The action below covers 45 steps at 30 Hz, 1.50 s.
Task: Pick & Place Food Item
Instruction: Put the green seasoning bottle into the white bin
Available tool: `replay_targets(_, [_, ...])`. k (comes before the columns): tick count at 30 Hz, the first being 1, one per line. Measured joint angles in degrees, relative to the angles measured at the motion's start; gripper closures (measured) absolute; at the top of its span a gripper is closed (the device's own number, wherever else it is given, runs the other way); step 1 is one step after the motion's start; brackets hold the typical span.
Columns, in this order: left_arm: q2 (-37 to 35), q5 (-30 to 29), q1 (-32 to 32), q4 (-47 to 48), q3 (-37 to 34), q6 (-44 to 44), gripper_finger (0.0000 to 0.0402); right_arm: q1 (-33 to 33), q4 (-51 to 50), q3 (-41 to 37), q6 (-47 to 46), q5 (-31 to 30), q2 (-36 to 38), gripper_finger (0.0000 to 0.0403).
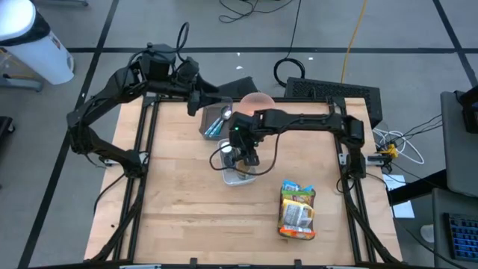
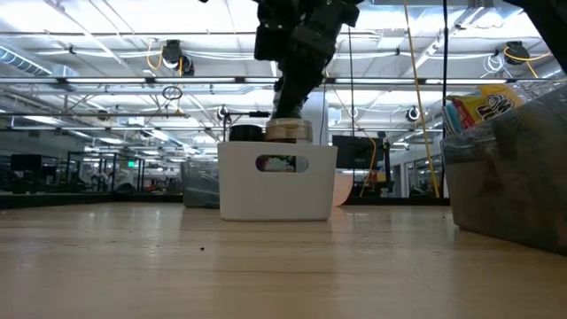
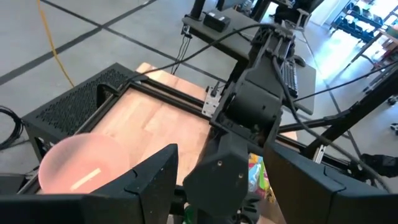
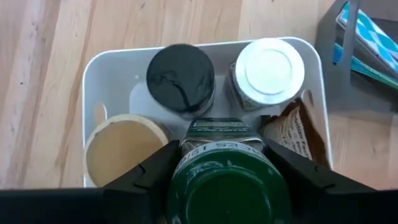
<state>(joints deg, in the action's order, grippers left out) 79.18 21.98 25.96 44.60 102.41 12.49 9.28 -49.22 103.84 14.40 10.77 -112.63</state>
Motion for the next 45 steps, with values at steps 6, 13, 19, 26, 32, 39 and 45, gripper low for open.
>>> replay_targets(6, [0.0,-0.1,-0.2,0.3,-1.0,0.2,0.016,0.1,0.6,0.1,-0.1,0.1,-0.5,0.0211])
replay_targets(13, [0.0,-0.1,-0.3,0.1,-1.1,0.0,0.016,0.8,-0.7,-0.1,0.2,0.2,-0.5,0.0211])
replay_targets(19, [0.1,0.0,-0.3,0.2,-1.1,-0.2,0.016,1.6,-0.3,-2.2,0.1,0.3,-0.4,0.0211])
replay_targets(26, [0.4,0.0,-0.3,0.2,-1.1,-0.4,0.016,3.0,-0.3,-2.4,-0.2,0.6,-0.5,0.0211])
replay_targets(32, [0.4,0.0,-0.3,0.2,-1.1,-0.4,0.016,3.4,-3.1,-2.4,1.9,-0.1,-0.6,0.0211])
replay_targets(39, [0.4,0.0,-0.3,0.2,-1.1,-1.2,0.016,3.4,-3.1,-2.5,2.4,-0.1,-0.6,0.0211])
replay_targets(45, [0.4,0.0,-0.3,0.2,-1.1,-1.5,0.016,2.7,-2.5,-2.5,3.5,0.0,-0.6,0.0211])
